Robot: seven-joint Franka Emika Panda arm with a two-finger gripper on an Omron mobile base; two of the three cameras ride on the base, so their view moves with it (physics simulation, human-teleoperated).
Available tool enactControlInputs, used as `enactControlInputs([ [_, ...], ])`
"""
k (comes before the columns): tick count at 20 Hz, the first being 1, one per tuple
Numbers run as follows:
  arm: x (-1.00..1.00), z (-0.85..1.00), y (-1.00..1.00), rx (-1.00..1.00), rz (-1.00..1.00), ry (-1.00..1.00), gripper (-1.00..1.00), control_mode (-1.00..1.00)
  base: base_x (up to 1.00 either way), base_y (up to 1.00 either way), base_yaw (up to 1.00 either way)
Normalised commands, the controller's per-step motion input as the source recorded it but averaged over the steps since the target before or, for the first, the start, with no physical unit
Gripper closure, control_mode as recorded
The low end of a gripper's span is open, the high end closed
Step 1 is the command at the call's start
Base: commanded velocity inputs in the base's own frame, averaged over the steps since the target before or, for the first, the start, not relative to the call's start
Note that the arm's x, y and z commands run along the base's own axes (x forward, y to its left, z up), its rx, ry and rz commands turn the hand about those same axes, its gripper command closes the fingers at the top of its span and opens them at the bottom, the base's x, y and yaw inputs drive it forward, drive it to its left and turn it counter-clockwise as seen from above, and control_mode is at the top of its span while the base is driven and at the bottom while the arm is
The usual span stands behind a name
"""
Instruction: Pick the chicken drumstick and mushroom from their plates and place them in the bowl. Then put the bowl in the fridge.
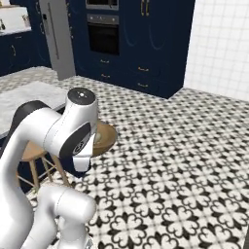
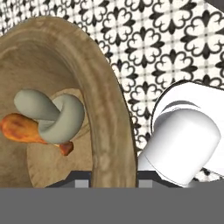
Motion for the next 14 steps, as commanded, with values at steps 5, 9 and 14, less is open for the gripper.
enactControlInputs([
  [5, 0.0, 0.0, 0.0, 0.0, 0.0, 0.0, 1.0, 1.0, 1.0, -0.06, -0.07],
  [9, 0.0, 0.0, 0.0, 0.0, 0.0, 0.0, 1.0, 1.0, 1.0, 0.0, -0.04],
  [14, 0.0, 0.0, 0.0, 0.0, 0.0, 0.0, 1.0, 1.0, 1.0, 0.08, -0.04],
])
